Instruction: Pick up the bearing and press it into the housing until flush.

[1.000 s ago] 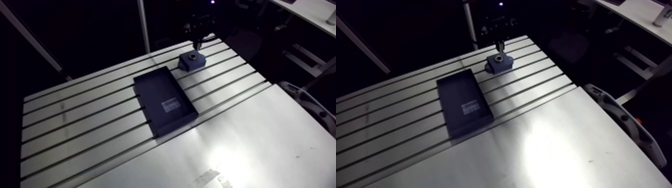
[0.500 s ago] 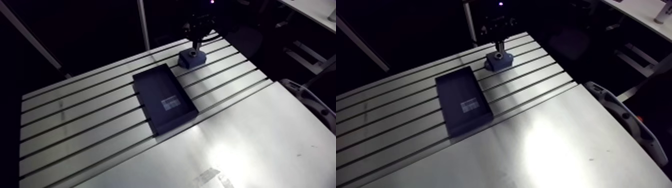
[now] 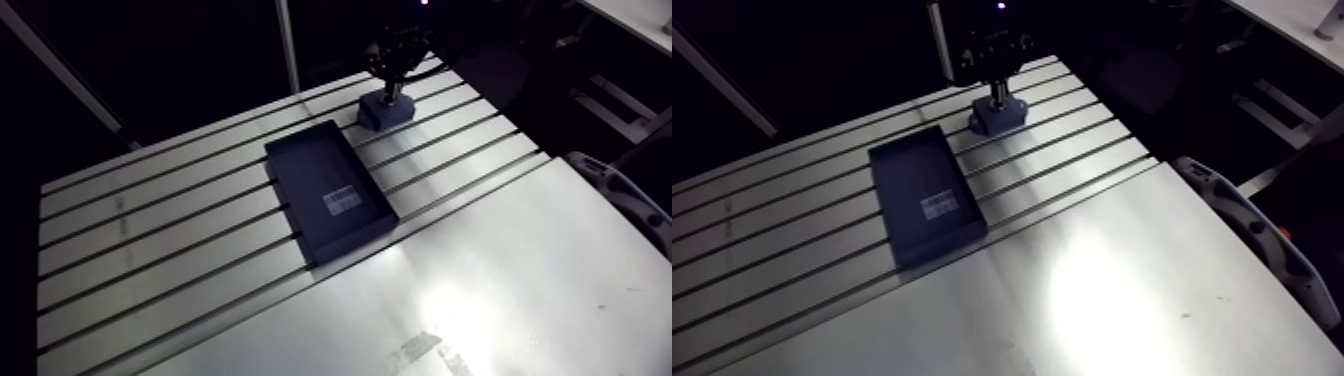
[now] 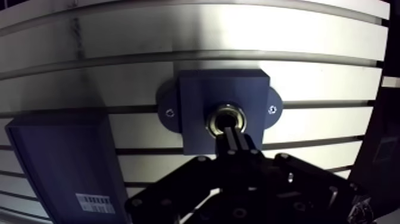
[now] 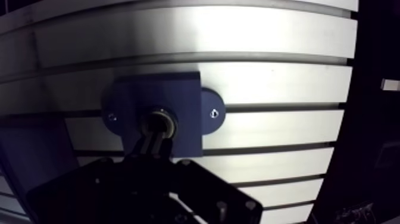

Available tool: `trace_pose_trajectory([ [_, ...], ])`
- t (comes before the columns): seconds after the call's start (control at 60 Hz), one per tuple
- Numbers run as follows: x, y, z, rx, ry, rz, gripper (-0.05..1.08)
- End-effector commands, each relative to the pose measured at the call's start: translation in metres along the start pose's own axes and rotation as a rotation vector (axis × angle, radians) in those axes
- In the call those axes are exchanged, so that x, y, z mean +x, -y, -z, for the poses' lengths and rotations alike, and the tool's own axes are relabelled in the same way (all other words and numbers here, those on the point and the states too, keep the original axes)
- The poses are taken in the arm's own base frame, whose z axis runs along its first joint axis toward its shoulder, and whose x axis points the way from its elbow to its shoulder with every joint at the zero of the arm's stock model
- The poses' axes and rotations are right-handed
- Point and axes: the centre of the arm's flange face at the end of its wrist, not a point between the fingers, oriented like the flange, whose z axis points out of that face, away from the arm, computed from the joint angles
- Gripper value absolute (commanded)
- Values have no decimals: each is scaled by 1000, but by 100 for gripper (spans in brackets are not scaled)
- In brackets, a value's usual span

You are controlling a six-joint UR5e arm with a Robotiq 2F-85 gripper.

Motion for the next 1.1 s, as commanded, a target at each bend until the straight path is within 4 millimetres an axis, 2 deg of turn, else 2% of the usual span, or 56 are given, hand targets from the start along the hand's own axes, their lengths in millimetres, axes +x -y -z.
trace_pose_trajectory([
  [0.017, 1, 1, 0, 0, 0, 0, 108],
  [0.133, 2, 0, -5, 3, 6, -1, 108],
  [1.1, 8, 0, -9, 2, 7, 2, 108],
])
